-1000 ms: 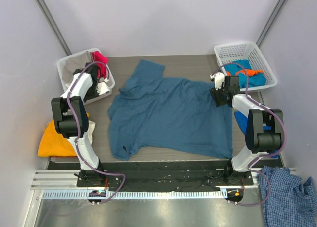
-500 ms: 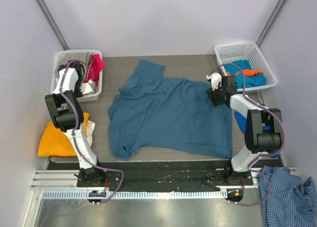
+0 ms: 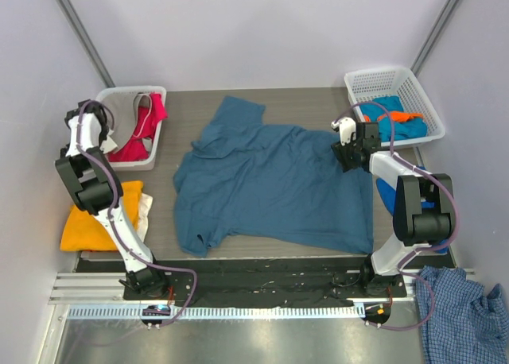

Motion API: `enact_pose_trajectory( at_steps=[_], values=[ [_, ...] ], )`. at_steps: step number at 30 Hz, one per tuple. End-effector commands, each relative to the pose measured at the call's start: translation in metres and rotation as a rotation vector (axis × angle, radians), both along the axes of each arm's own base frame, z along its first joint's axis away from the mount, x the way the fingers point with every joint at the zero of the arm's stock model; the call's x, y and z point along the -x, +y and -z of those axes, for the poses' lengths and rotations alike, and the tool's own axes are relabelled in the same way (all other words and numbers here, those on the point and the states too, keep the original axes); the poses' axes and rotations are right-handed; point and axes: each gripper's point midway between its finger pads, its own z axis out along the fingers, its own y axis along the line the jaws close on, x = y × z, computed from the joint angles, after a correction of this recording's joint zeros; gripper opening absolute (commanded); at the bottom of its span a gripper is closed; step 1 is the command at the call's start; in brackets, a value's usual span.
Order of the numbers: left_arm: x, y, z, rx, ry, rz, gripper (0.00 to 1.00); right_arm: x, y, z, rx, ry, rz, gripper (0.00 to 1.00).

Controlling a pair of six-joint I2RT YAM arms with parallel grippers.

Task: Fold and stack the t-shirts
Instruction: Flatten out the tshirt

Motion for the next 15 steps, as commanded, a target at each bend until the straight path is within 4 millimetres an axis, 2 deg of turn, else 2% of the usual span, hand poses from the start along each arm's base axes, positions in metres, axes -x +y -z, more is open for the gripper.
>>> enact_pose_trajectory(
  at_steps=[1,2,4,6,7,8,10,11,12,13,14,15],
  values=[
    [-0.01,-0.008,-0.044,-0.025,-0.183,-0.025,0.42,-0.001,0.004,-0.002,-0.008,-0.007,-0.018,0.59],
    [-0.011,-0.016,-0.041,0.038,-0.2,-0.021,0.45,0.0,0.004,-0.002,-0.007,-0.007,-0.017,0.59],
    [-0.016,-0.03,-0.052,0.084,-0.274,-0.023,0.5,-0.001,0.005,-0.004,-0.005,-0.008,-0.018,0.6],
    [-0.024,-0.052,-0.054,0.181,-0.328,0.009,0.56,-0.004,0.005,-0.008,0.0,-0.017,-0.017,0.6],
    [-0.026,-0.062,-0.063,0.206,-0.383,0.02,0.59,-0.003,0.005,-0.009,-0.001,-0.013,-0.018,0.6],
    [-0.035,-0.08,-0.063,0.275,-0.42,0.052,0.61,-0.004,0.006,-0.011,0.001,-0.015,-0.021,0.61],
    [-0.045,-0.101,-0.071,0.34,-0.497,0.079,0.69,-0.008,0.006,-0.02,0.0,-0.035,-0.012,0.63],
    [-0.052,-0.116,-0.082,0.375,-0.549,0.111,0.71,-0.01,0.007,-0.027,0.0,-0.057,-0.008,0.63],
    [-0.062,-0.135,-0.084,0.468,-0.605,0.141,0.79,-0.014,0.005,-0.035,-0.001,-0.076,0.009,0.64],
    [-0.069,-0.147,-0.089,0.508,-0.65,0.156,0.82,-0.018,0.006,-0.042,-0.004,-0.096,0.017,0.66],
    [-0.077,-0.168,-0.095,0.569,-0.689,0.184,0.85,-0.024,0.005,-0.053,-0.006,-0.124,0.025,0.72],
    [-0.085,-0.189,-0.096,0.653,-0.721,0.206,0.92,-0.028,0.006,-0.059,-0.011,-0.138,0.044,0.82]
  ],
)
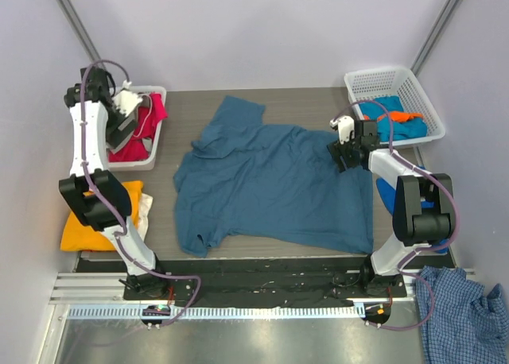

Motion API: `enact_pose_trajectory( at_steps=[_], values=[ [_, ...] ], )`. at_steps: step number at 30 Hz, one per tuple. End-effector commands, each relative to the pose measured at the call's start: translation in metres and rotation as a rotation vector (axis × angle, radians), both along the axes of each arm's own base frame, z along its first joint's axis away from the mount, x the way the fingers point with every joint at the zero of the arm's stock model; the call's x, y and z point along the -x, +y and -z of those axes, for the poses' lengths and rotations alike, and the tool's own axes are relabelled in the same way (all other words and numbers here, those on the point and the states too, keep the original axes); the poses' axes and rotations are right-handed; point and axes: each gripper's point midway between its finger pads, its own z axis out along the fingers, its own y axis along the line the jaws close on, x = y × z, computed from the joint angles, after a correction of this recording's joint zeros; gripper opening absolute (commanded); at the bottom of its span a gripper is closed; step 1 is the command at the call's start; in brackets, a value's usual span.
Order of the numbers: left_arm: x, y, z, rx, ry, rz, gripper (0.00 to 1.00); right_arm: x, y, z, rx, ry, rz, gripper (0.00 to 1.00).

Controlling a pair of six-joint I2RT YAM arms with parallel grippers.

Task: Fold and stack the t-shirts
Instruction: Flatten out the tshirt

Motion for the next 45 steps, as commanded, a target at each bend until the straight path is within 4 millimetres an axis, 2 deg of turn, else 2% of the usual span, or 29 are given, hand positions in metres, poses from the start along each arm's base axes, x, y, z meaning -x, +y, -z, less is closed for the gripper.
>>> enact_pose_trajectory(
  at_steps=[1,2,4,5,6,7,8,9,11,12,13,14,15,16,17,19,20,22,23,25,27,28,37,40,45],
  values=[
    [-0.04,-0.093,-0.034,0.324,-0.267,0.154,0.94,-0.035,0.003,-0.061,-0.017,-0.167,0.049,0.82],
    [-0.048,-0.116,-0.032,0.369,-0.278,0.175,0.96,-0.039,0.004,-0.067,-0.024,-0.179,0.053,0.82],
    [-0.066,-0.147,-0.03,0.436,-0.31,0.225,1.0,-0.048,-0.001,-0.078,-0.01,-0.21,0.103,0.83],
    [-0.073,-0.17,-0.026,0.462,-0.309,0.261,1.0,-0.054,0.0,-0.086,-0.01,-0.229,0.112,0.84],
    [-0.082,-0.182,-0.013,0.489,-0.295,0.257,1.0,-0.057,0.0,-0.084,-0.006,-0.224,0.12,0.84],
    [-0.095,-0.194,-0.011,0.508,-0.32,0.275,1.0,-0.059,-0.002,-0.084,0.007,-0.226,0.143,0.85],
    [-0.102,-0.219,-0.007,0.532,-0.319,0.315,1.0,-0.062,-0.002,-0.084,0.014,-0.228,0.151,0.85],
    [-0.111,-0.231,0.012,0.563,-0.294,0.297,1.0,-0.068,-0.001,-0.09,0.017,-0.246,0.162,0.86],
    [-0.136,-0.26,0.015,0.596,-0.342,0.336,1.0,-0.074,0.001,-0.086,0.023,-0.241,0.181,0.86],
    [-0.145,-0.269,0.017,0.605,-0.355,0.34,1.0,-0.078,0.002,-0.091,0.021,-0.252,0.187,0.86],
    [-0.161,-0.278,0.036,0.626,-0.353,0.317,1.0,-0.08,0.004,-0.088,0.025,-0.249,0.189,0.86],
    [-0.174,-0.291,0.026,0.641,-0.392,0.338,1.0,-0.082,0.009,-0.088,0.024,-0.251,0.186,0.87],
    [-0.183,-0.297,0.029,0.655,-0.4,0.337,1.0,-0.083,0.012,-0.087,0.023,-0.25,0.182,0.86],
    [-0.197,-0.303,0.052,0.68,-0.391,0.306,1.0,-0.083,0.014,-0.086,0.025,-0.247,0.179,0.86],
    [-0.21,-0.309,0.041,0.692,-0.438,0.314,0.99,-0.083,0.015,-0.084,0.03,-0.244,0.176,0.86],
    [-0.233,-0.314,0.045,0.705,-0.508,0.308,0.99,-0.08,0.021,-0.078,0.036,-0.227,0.157,0.86],
    [-0.241,-0.315,0.06,0.708,-0.511,0.29,0.99,-0.079,0.021,-0.075,0.041,-0.221,0.152,0.86],
    [-0.256,-0.317,0.064,0.704,-0.562,0.303,0.99,-0.075,0.02,-0.068,0.06,-0.203,0.145,0.86],
    [-0.261,-0.319,0.076,0.696,-0.56,0.309,0.98,-0.073,0.02,-0.064,0.067,-0.194,0.142,0.86],
    [-0.272,-0.324,0.077,0.691,-0.601,0.33,0.99,-0.073,0.018,-0.058,0.078,-0.183,0.141,0.86],
    [-0.278,-0.329,0.092,0.683,-0.606,0.34,0.99,-0.074,0.018,-0.05,0.083,-0.165,0.141,0.86],
    [-0.283,-0.335,0.091,0.685,-0.626,0.364,0.99,-0.074,0.018,-0.048,0.083,-0.16,0.142,0.86],
    [-0.295,-0.362,0.141,0.603,-0.609,0.45,1.0,-0.074,0.022,-0.03,0.089,-0.109,0.132,0.86],
    [-0.294,-0.36,0.155,0.535,-0.587,0.472,1.0,-0.071,0.024,-0.029,0.086,-0.1,0.125,0.86],
    [-0.298,-0.336,0.17,0.354,-0.575,0.469,0.99,-0.067,0.029,-0.033,0.07,-0.104,0.11,0.86]
  ],
)
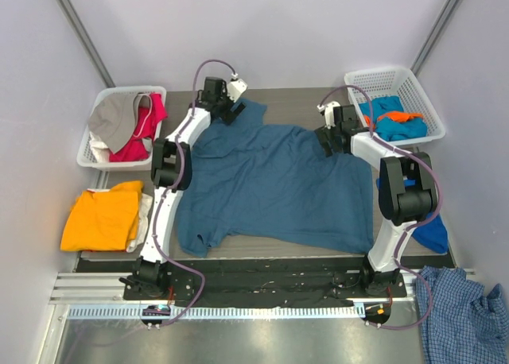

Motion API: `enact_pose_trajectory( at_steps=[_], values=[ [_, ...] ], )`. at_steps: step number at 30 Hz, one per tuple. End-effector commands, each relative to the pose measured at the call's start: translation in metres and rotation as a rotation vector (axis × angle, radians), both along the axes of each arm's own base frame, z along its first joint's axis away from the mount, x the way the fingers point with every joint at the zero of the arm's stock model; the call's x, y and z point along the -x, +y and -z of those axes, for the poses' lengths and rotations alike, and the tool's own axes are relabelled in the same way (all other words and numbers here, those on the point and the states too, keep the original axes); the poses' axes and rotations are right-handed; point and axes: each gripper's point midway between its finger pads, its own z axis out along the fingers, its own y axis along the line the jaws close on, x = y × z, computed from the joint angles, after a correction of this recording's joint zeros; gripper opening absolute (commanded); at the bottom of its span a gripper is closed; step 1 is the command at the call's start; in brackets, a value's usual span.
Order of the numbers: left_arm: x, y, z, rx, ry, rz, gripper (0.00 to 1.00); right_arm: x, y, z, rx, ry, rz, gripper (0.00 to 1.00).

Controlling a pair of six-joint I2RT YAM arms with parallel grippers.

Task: Fold and stack the t-shirts
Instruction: Flatten out the tshirt

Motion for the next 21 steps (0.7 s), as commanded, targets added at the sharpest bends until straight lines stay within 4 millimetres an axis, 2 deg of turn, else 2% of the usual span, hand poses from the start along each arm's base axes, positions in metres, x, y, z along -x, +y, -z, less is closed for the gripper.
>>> enact_pose_trajectory(
  at_steps=[1,6,14,19,21],
  values=[
    [-0.013,0.025,0.009,-0.19,-0.064,-0.046,0.99,-0.004,0.009,-0.022,-0.021,-0.054,-0.016,0.86],
    [-0.018,0.054,0.016,-0.359,-0.102,-0.089,0.99,-0.001,0.009,-0.023,-0.022,-0.055,-0.022,0.86],
    [-0.026,0.094,0.025,-0.53,-0.13,-0.157,0.99,0.002,0.011,-0.026,-0.027,-0.059,-0.034,0.86],
    [-0.035,0.101,0.026,-0.577,-0.163,-0.183,0.99,0.0,0.009,-0.028,-0.017,-0.067,-0.026,0.86],
    [-0.041,0.105,0.018,-0.587,-0.198,-0.207,1.0,0.0,0.008,-0.029,-0.01,-0.069,-0.022,0.86]
  ],
)
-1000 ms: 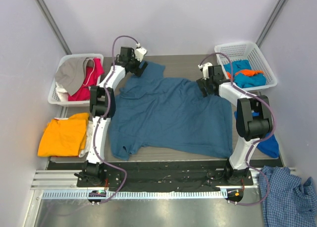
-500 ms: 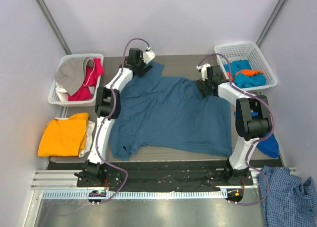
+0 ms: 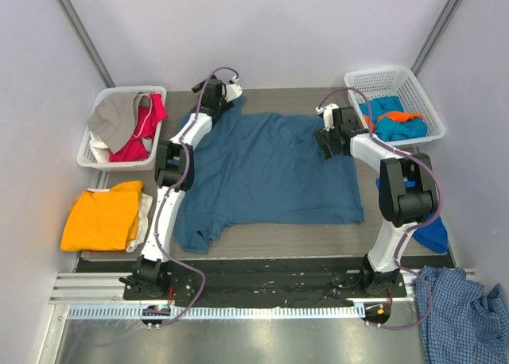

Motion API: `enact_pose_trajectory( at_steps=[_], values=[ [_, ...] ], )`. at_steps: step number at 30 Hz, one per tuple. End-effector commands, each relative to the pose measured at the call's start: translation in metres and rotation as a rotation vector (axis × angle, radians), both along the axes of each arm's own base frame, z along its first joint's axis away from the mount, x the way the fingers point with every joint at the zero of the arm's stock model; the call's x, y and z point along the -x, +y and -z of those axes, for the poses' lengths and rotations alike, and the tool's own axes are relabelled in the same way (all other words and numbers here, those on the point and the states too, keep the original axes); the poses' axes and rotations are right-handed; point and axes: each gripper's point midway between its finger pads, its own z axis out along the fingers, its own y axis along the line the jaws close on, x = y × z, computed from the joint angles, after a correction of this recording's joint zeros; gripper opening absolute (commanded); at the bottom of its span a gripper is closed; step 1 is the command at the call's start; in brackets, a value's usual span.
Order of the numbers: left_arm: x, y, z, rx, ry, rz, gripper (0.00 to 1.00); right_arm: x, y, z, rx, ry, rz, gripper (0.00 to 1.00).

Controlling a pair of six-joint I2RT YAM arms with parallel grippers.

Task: Fold and stack the t-shirts
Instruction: Flatten out the tshirt

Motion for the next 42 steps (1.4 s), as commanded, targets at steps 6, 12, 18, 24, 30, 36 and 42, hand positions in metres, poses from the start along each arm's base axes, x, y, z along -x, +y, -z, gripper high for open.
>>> enact_pose_trajectory(
  at_steps=[6,12,18,24,30,36,42],
  values=[
    [-0.011,0.031,0.028,-0.154,-0.028,-0.068,1.0,-0.005,0.002,-0.038,0.012,-0.097,-0.002,0.86],
    [-0.012,0.011,-0.005,-0.114,-0.096,-0.051,1.0,-0.009,0.015,-0.04,0.002,-0.103,-0.025,0.86],
    [-0.001,-0.006,-0.032,-0.087,-0.115,-0.031,1.0,0.007,0.03,-0.031,-0.015,-0.04,-0.069,0.86],
    [0.007,-0.017,-0.035,-0.099,-0.112,-0.024,1.0,0.026,0.019,-0.007,0.07,0.016,-0.097,0.86],
    [0.01,-0.016,-0.037,-0.102,-0.112,-0.04,1.0,0.01,0.022,-0.015,0.074,-0.029,-0.104,0.85],
    [0.013,-0.016,-0.031,-0.096,-0.102,-0.041,1.0,-0.013,0.025,-0.036,0.06,-0.096,-0.088,0.85],
    [0.019,-0.014,-0.027,-0.087,-0.088,-0.048,1.0,-0.046,0.017,-0.025,0.072,-0.168,-0.042,0.85]
  ],
)
